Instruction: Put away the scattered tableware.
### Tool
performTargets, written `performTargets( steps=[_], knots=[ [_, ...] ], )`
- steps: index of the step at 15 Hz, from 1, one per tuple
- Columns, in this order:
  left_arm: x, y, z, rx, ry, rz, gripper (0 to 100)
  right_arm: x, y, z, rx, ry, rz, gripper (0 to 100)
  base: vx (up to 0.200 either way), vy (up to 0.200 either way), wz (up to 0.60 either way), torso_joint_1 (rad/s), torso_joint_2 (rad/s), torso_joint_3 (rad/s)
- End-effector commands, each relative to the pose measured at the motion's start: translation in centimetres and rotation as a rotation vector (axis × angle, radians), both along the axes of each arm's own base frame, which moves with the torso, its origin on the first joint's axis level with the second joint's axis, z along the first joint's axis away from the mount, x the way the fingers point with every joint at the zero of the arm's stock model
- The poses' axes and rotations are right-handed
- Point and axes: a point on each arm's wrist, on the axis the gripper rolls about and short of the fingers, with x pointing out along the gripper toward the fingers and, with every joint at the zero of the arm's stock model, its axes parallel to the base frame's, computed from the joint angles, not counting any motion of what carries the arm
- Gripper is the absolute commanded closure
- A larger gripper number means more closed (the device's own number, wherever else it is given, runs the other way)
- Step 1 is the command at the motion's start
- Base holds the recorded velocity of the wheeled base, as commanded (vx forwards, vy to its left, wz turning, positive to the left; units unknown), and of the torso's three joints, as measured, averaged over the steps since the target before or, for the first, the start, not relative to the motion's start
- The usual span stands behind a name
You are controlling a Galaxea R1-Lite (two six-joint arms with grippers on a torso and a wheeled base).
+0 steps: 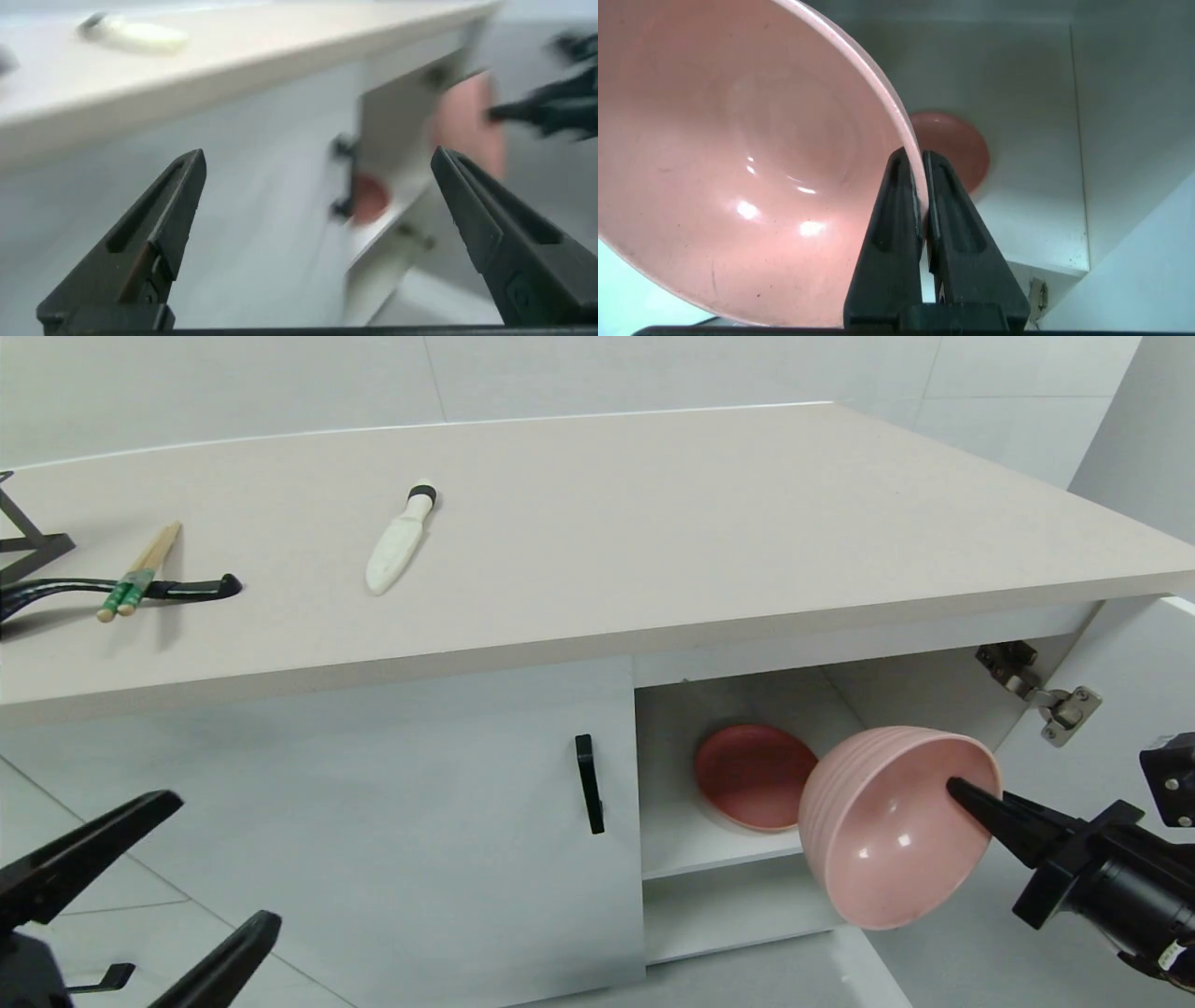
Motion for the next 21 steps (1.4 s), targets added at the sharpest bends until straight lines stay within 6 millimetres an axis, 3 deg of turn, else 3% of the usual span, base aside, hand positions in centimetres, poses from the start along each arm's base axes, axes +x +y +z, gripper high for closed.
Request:
performTargets(
  steps=[1, 2, 5, 9, 11, 14, 17, 18, 21],
  knots=[
    [-4.9, 2.4, -1.8, -0.016, -0.054, 0.275, 0, 0.0, 0.0, -0.1, 0.001, 0.006, 0.000, 100, 0.000, 0.000, 0.00, 0.000, 0.00, 0.000],
    [-6.4, 2.5, -3.1, -0.015, -0.054, 0.380, 0, 0.0, 0.0, -0.1, 0.004, 0.005, 0.000, 100, 0.000, 0.000, 0.00, 0.000, 0.00, 0.000],
    [-8.0, 2.4, -5.2, -0.032, -0.025, 0.466, 0, 0.1, 0.0, -0.2, 0.002, 0.013, -0.003, 100, 0.000, 0.000, 0.00, 0.000, 0.00, 0.000],
    [-7.8, 2.4, -6.7, 0.021, 0.122, 0.489, 0, 0.1, -0.1, -0.2, 0.003, 0.011, -0.023, 100, 0.000, 0.000, 0.00, 0.000, 0.00, 0.000],
    [-7.6, 2.4, -6.9, 0.035, 0.254, 0.441, 0, 0.1, -0.1, -0.2, 0.003, 0.011, -0.031, 100, 0.000, 0.000, 0.00, 0.000, 0.00, 0.000],
    [-8.3, 2.4, -8.6, 0.060, 0.295, 0.250, 0, 0.2, -0.1, -0.2, 0.002, 0.013, -0.031, 100, 0.000, 0.000, 0.00, 0.000, 0.00, 0.000],
    [-8.6, 2.6, -8.6, 0.031, 0.242, 0.424, 0, 0.6, 0.0, -0.8, -0.010, 0.046, -0.032, 100, 0.000, 0.000, 0.00, 0.000, 0.00, 0.000],
    [-8.5, 3.1, -9.2, 0.022, 0.258, 0.644, 0, 0.8, 0.1, -1.2, -0.016, 0.063, -0.039, 100, 0.000, 0.000, 0.00, 0.000, 0.00, 0.000],
    [-8.5, 3.1, -9.3, 0.014, 0.257, 0.649, 0, 1.4, 0.3, -2.2, -0.038, 0.117, -0.049, 100, 0.000, 0.000, 0.00, 0.000, 0.00, 0.000]
  ],
)
